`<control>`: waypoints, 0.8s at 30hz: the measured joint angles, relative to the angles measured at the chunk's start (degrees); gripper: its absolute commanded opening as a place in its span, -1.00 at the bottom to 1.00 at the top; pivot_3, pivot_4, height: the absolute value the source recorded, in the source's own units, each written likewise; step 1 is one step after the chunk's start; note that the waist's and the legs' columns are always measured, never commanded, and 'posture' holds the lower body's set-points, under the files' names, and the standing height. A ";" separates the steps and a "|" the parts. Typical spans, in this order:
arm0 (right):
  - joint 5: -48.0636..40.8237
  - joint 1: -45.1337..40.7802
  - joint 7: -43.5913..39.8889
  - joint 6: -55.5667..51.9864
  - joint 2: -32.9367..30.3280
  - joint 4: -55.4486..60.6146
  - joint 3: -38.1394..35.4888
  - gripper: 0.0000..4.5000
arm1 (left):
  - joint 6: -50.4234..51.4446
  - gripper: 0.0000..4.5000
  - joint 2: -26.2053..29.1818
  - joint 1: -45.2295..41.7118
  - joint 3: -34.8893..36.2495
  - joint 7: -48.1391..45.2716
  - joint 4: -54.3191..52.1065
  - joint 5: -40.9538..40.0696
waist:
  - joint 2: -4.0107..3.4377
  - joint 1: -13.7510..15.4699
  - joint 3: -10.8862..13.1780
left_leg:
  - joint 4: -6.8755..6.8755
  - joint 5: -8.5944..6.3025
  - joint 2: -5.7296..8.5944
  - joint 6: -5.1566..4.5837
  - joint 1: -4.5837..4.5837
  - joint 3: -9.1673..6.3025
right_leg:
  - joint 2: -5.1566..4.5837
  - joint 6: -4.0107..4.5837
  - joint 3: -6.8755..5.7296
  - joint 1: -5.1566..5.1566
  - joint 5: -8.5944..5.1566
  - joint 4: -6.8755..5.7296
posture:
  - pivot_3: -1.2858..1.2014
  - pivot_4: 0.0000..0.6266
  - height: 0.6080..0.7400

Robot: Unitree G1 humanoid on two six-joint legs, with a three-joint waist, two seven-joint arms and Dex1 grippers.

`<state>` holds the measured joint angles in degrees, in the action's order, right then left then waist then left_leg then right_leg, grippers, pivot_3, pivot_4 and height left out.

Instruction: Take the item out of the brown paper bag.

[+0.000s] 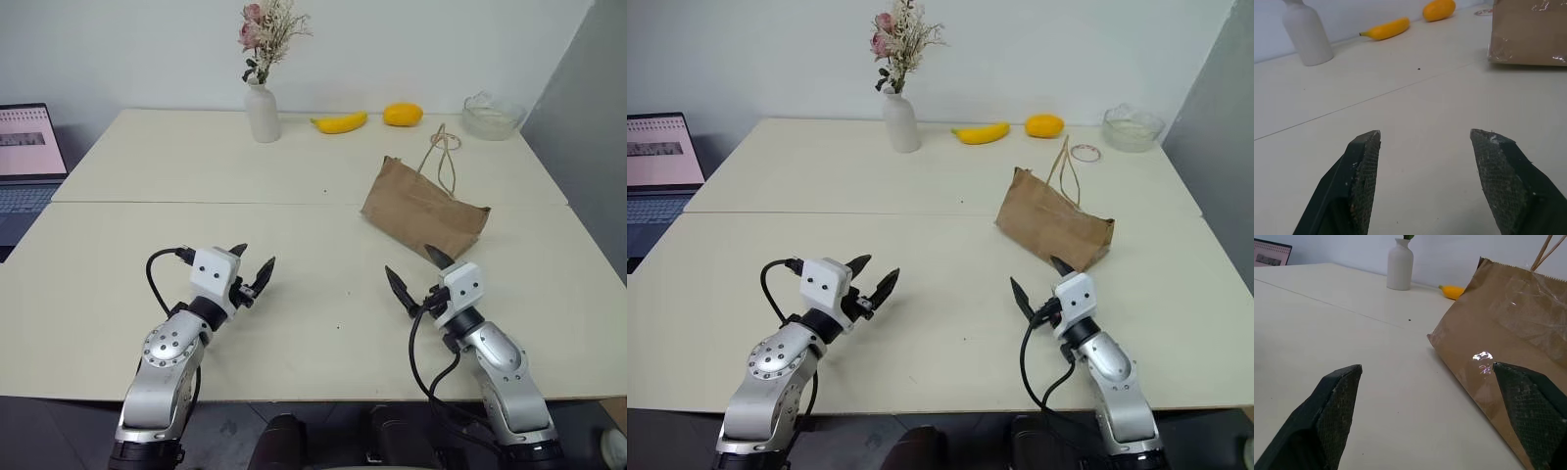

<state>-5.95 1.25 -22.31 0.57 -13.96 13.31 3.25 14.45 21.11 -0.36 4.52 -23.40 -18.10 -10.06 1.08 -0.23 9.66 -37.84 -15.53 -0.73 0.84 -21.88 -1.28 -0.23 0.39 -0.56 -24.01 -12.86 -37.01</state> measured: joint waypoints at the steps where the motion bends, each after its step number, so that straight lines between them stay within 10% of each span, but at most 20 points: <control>1: 0.00 0.00 -0.05 -0.02 -0.01 0.00 0.00 1.00 | -0.01 0.36 0.00 -0.02 -0.07 -0.08 0.00 0.00 | 0.00 0.00 0.00 | 0.00 0.00 0.00 0.00 0.00 0.00 | 0.00 0.01 0.00 0.00 0.00 0.00 | 0.03 -0.52 1.00; 24: 0.02 0.00 -0.09 -1.52 -0.19 0.16 -0.11 1.00 | 0.17 0.36 1.66 -2.47 -0.87 -5.34 -6.79 -2.91 | 0.08 0.02 0.06 | 0.00 0.00 0.00 0.00 -0.01 -0.01 | 0.00 0.02 -0.02 0.00 -0.01 0.00 | 0.03 -0.52 1.00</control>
<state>-5.93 1.25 -22.40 -0.95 -14.15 13.47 3.14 14.62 22.77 -2.84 3.65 -28.74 -24.89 -12.97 1.16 -0.21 9.72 -37.84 -15.53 -0.72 0.84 -21.89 -1.29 -0.23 0.41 -0.58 -24.01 -12.88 -37.01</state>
